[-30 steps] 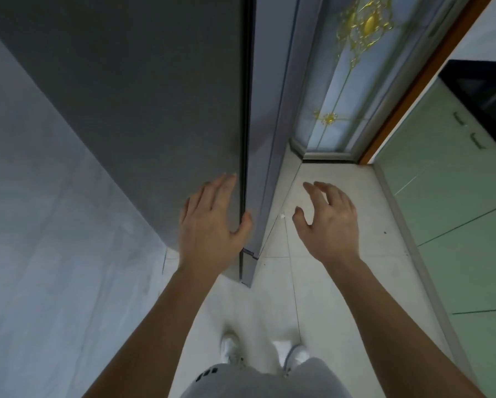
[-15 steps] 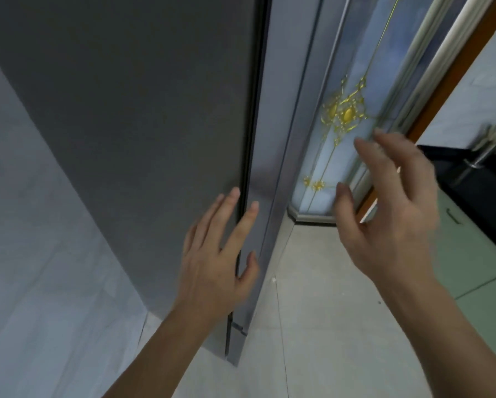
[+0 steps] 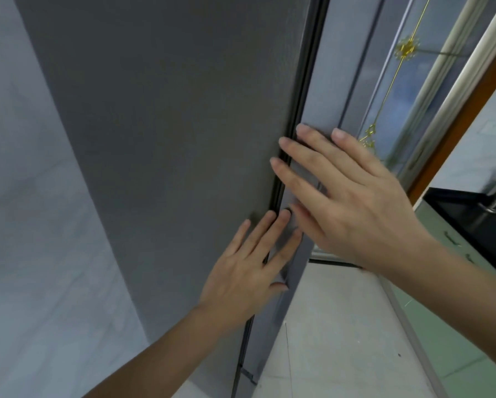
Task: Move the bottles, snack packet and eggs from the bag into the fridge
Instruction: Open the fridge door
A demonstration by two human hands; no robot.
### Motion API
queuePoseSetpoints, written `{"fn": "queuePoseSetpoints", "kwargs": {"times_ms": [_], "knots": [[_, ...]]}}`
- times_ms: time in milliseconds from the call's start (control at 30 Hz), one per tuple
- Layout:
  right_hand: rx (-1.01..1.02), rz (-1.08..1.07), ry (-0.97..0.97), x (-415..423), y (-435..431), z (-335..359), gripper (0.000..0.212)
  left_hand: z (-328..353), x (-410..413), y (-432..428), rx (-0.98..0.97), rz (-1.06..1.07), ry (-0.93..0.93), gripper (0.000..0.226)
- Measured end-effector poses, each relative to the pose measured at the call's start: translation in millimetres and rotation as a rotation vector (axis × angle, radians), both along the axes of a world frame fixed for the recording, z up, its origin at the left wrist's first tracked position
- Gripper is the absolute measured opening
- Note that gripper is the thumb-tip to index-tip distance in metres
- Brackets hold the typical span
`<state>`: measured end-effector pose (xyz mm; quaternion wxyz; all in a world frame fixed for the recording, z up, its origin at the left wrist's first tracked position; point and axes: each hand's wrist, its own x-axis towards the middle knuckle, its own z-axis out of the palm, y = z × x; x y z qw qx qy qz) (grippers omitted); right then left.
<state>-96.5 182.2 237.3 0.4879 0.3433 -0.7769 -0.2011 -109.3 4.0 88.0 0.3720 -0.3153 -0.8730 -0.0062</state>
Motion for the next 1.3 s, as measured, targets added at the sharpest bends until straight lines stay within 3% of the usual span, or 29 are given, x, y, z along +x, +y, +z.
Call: {"fn": "queuePoseSetpoints", "kwargs": {"times_ms": [233,967,1167,1300], "knots": [[0.107,-0.092,0.061,-8.2,8.7,-2.0,0.055,1.5,-10.6,-4.8,-0.053,-0.011,0.046,0.118],[0.067,0.011,-0.037,-2.3,14.4,-5.2,0.036,-4.0,-6.9,6.5,-0.028,-0.074,0.057,0.124],[0.089,-0.011,-0.038,21.0,49.0,-6.4,0.035,-8.0,-4.1,36.7,-0.044,-0.194,0.114,0.112],[0.089,-0.038,-0.038,35.6,78.0,-10.4,0.039,-9.8,-2.6,52.0,0.084,-0.358,0.137,0.093]]}}
